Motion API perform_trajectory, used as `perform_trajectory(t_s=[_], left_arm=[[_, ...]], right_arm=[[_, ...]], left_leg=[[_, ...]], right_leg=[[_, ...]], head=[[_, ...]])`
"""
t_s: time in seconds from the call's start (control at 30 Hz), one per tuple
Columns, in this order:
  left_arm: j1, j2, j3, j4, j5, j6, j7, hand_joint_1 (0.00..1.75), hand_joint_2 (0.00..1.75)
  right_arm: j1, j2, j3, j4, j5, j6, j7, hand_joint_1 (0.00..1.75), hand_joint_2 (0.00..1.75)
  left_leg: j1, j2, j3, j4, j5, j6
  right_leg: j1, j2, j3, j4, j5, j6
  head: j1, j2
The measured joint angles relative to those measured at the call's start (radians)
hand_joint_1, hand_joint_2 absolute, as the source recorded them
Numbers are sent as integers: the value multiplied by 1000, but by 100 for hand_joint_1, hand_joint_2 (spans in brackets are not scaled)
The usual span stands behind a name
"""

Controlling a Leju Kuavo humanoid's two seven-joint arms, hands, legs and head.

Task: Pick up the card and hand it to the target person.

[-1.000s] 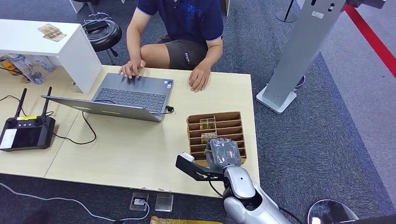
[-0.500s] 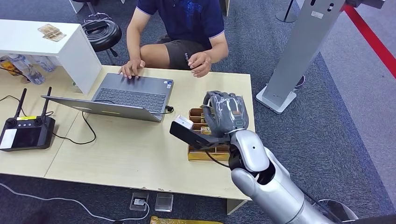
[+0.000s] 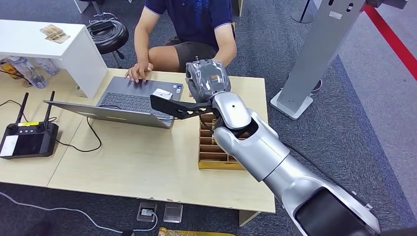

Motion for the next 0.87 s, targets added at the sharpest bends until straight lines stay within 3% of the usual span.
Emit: perform_trajectory(t_s=[0.17, 0.33, 0.47, 0.87], left_arm=[[1, -1, 0, 0, 9, 1, 0, 0, 175], [6, -1, 0, 0, 17, -4, -1, 0, 175], [6, -1, 0, 0, 18, -16, -4, 0, 175], [2, -1, -7, 0, 10, -11, -18, 0, 175]], right_arm=[[-33, 73, 35, 193, 19, -4, -11, 175, 175], [-40, 115, 57, 286, 31, -21, -19, 175, 175], [-48, 132, 69, 329, 36, -31, -22, 0, 175], [-55, 138, 88, 393, 40, -52, -11, 0, 175]], left_leg=[[0, 1, -1, 0, 0, 0], [0, 1, -1, 0, 0, 0], [0, 1, -1, 0, 0, 0], [0, 2, -1, 0, 0, 0]], right_leg=[[0, 1, -2, 0, 0, 0], [0, 1, -2, 0, 0, 0], [0, 1, -3, 0, 0, 0], [0, 2, -3, 0, 0, 0]], head=[[1, 0], [0, 0], [0, 0], [1, 0]])
